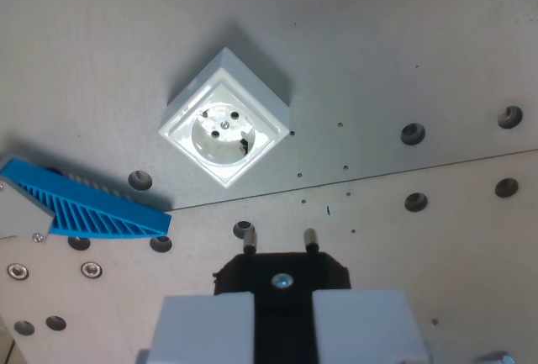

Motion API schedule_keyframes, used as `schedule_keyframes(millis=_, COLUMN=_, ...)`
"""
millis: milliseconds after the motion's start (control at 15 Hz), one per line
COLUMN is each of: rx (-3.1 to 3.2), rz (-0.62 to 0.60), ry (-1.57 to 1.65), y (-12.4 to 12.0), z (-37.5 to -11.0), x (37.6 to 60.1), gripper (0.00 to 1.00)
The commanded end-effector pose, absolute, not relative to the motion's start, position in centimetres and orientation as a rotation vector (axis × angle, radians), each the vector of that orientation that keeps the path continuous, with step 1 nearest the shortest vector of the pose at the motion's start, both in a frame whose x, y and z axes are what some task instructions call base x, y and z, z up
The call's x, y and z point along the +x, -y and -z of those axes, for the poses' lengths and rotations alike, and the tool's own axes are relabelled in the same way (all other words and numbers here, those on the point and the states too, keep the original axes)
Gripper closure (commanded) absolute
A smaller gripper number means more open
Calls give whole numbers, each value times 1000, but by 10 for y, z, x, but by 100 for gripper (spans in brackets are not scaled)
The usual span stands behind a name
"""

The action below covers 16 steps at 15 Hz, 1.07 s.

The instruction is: Move above the white socket

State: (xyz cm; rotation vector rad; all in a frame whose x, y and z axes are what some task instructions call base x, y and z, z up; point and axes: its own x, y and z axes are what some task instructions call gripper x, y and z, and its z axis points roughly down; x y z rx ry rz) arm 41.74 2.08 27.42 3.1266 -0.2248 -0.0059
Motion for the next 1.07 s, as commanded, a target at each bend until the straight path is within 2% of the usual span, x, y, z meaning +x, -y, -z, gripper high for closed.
schedule_keyframes(millis=67, rx=3127, rz=4, ry=225, y=-21, z=-275, x=417, gripper=100)
schedule_keyframes(millis=1067, rx=3136, rz=-20, ry=61, y=-23, z=-265, x=415, gripper=100)
